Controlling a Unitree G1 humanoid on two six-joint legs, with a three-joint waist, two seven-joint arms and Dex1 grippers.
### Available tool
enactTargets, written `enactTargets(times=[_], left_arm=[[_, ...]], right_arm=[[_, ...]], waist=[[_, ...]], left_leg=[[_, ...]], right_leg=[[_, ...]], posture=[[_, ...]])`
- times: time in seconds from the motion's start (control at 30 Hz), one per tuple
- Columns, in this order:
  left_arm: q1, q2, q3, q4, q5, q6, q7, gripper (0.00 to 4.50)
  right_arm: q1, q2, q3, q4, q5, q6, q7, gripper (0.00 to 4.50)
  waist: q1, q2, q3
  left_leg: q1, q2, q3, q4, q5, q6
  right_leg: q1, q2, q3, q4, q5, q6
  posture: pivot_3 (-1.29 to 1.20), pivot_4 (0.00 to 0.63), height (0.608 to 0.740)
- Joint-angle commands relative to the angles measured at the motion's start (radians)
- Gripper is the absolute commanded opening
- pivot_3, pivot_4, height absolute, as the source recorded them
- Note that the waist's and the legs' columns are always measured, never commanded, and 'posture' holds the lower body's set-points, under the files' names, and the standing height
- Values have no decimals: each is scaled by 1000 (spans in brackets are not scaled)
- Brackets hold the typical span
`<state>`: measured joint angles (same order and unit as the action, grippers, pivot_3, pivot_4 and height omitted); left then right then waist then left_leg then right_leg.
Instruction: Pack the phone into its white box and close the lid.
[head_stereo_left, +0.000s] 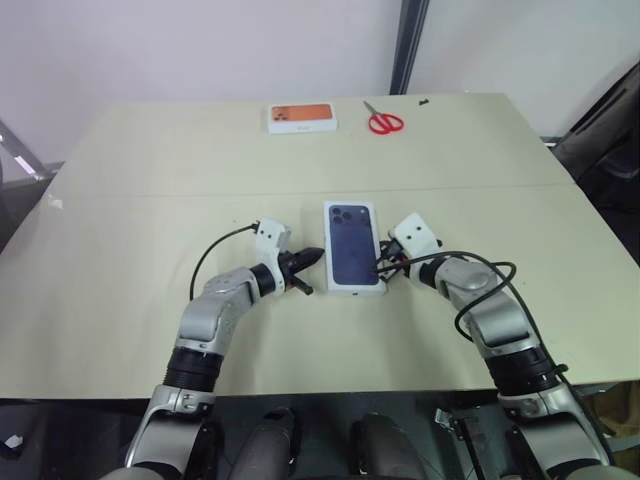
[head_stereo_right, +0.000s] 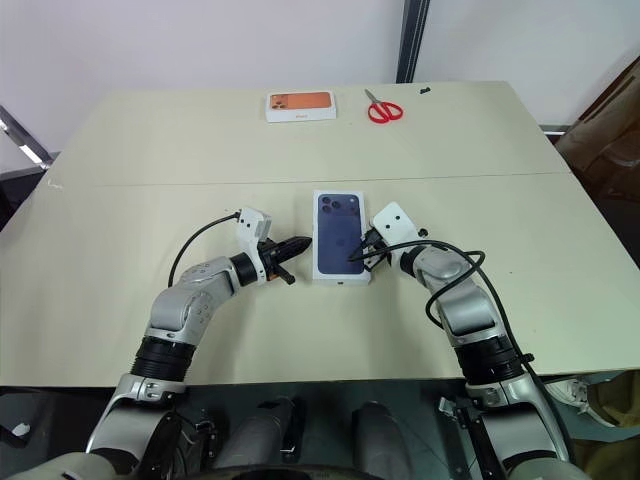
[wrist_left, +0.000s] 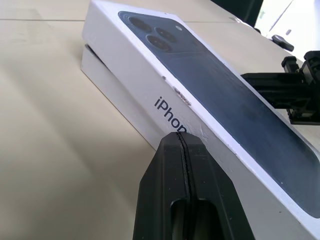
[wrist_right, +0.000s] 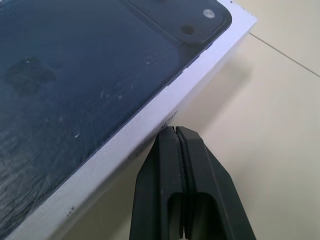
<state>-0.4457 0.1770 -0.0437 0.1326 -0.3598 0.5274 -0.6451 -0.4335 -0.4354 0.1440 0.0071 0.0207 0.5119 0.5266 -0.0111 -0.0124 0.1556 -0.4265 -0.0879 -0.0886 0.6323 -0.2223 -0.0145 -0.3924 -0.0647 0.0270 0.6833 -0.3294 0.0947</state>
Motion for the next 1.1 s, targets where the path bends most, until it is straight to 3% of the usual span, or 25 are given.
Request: enactTargets(times=[0.03,0.3,0.57,0.7,0.93,1.1], left_arm=[[-15,-1,-5,-35,-5,-8,-1,0],[-15,24,45,-36,-18,-18,19,0],[-102,-23,94,-53,-55,-44,63,0],[-155,-53,76,-12,-52,-47,67,0],[-204,-46,-24,215,114,-119,108,0],[-185,-33,-45,247,151,-120,100,0]], right_arm=[[-13,-6,-13,-9,-7,-14,-4,43],[-38,-6,-57,4,-16,-30,-53,43],[-128,23,-136,22,30,-72,-92,43],[-142,42,-93,12,30,-87,-53,43],[-78,58,66,27,-48,-84,-10,43],[-60,61,74,19,-58,-42,-11,43]], waist=[[0,0,0],[-2,0,0],[-1,0,0],[-3,0,0],[-4,0,0],[-3,-1,-1]], left_leg=[[0,0,0,0,0,0],[0,0,0,0,0,0],[0,0,0,0,0,-1],[0,0,0,0,0,-1],[0,0,0,0,1,-1],[1,0,0,0,1,-1]], right_leg=[[0,0,0,0,0,0],[0,0,0,0,0,0],[0,0,0,0,0,0],[0,0,0,0,0,0],[-1,1,0,1,0,0],[0,1,0,1,0,0]], posture=[[0,150,734],[0,150,734],[0,150,734],[0,150,734],[0,150,734],[0,150,734]])
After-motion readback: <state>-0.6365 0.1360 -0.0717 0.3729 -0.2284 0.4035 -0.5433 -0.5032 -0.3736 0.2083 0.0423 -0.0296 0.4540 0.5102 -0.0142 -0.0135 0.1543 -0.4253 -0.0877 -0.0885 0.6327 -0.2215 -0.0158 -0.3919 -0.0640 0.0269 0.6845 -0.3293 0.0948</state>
